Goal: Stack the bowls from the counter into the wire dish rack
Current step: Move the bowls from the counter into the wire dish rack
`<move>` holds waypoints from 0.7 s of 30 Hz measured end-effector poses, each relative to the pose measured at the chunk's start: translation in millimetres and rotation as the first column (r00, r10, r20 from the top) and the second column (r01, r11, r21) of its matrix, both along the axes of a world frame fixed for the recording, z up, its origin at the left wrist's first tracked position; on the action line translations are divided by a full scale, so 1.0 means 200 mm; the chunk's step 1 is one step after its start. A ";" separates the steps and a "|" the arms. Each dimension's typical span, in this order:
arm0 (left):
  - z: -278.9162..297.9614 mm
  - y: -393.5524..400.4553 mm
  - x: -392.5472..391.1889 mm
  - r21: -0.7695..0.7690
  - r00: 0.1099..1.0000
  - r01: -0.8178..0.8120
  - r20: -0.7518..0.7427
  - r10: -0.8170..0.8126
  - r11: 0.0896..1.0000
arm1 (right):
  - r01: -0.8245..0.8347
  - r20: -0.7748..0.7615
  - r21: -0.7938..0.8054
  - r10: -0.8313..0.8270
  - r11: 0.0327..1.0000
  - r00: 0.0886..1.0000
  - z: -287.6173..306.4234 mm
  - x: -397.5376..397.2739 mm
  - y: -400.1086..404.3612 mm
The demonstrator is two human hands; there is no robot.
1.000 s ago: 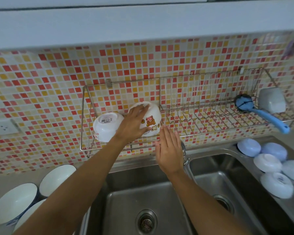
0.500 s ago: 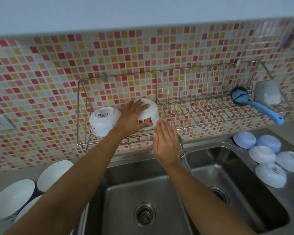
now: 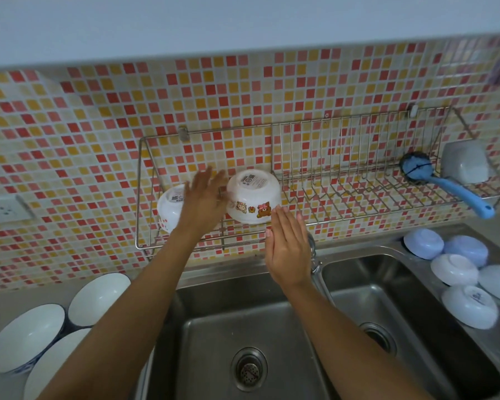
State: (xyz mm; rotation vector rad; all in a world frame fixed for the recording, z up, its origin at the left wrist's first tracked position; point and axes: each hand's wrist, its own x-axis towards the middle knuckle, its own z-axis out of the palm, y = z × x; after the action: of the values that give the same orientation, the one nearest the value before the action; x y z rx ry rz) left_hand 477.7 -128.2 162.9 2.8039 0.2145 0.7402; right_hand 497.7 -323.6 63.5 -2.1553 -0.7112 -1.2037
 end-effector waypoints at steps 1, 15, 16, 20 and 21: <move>-0.02 0.05 -0.03 0.051 0.995 -0.096 -0.024 0.098 0.994 | -0.002 0.001 0.004 0.002 1.000 1.000 0.00 0.00 0.00; -0.06 0.16 -0.26 -0.088 0.979 -0.198 0.027 0.201 0.976 | -0.009 -0.241 -0.049 -0.003 0.999 0.970 0.07 -0.09 -0.01; -0.09 0.13 -0.33 -0.067 0.978 -0.197 0.058 0.201 0.978 | -0.016 -0.289 -0.040 0.004 0.999 0.957 0.07 -0.12 0.00; -0.31 0.07 -0.63 0.151 0.988 -0.148 0.061 0.140 0.977 | -0.119 -0.452 -0.012 0.100 0.993 0.886 -0.04 -0.40 0.06; -0.37 0.08 -0.71 0.155 0.992 -0.126 0.049 0.120 0.980 | -0.176 -0.507 -0.037 0.133 0.984 0.851 -0.10 -0.48 0.09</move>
State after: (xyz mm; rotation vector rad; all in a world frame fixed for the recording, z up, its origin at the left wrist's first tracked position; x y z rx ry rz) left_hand 336.5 -111.9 89.7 2.9437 0.3397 0.8758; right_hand 401.8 -305.8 43.4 -2.2885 -0.6880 -0.4908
